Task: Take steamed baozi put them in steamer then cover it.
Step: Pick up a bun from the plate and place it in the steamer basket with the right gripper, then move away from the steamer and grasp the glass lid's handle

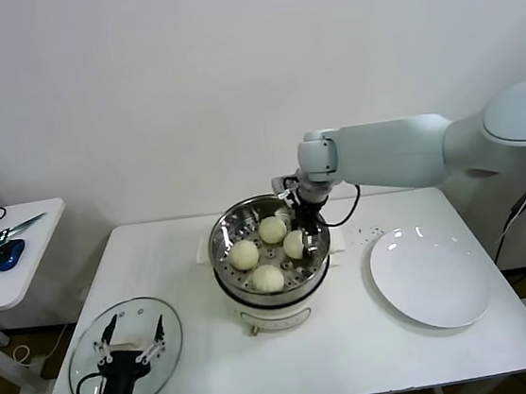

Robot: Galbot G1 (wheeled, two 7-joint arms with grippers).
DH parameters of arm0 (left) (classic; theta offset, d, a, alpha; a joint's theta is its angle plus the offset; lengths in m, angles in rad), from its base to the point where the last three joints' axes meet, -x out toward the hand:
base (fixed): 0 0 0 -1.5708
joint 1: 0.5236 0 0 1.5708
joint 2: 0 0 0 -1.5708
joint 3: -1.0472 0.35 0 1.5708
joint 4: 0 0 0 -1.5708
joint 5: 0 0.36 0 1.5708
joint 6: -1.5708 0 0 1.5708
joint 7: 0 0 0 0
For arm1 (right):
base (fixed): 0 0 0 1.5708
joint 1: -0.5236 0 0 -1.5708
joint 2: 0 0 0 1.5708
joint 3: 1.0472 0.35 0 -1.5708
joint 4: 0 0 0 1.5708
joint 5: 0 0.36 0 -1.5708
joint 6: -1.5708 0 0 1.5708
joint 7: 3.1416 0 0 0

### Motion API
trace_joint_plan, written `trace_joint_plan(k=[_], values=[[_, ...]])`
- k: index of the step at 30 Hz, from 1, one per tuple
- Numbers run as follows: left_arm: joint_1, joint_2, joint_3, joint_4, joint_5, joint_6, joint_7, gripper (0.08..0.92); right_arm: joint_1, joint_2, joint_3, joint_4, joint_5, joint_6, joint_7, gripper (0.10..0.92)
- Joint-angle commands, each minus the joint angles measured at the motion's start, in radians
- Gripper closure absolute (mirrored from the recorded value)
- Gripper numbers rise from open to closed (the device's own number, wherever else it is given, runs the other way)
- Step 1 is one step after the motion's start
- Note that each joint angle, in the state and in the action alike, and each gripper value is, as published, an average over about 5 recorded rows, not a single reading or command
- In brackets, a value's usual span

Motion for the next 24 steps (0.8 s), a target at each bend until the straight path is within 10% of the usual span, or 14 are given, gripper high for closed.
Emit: trace_joint_plan(k=[1,17,24], values=[[0.004,-0.001,-0.002,0.002,0.001,0.0,-0.001,0.177,-0.017,0.009,-0.005,0.0,-0.025,-0.005,0.012,0.289],[0.004,0.001,-0.001,-0.002,0.006,0.003,-0.002,0.177,0.061,-0.122,0.084,0.021,0.002,0.05,-0.016,0.202],[0.0,-0.001,-0.008,-0.006,0.014,0.009,-0.006,0.177,0.088,-0.301,0.142,0.071,0.044,0.243,0.187,0.203]])
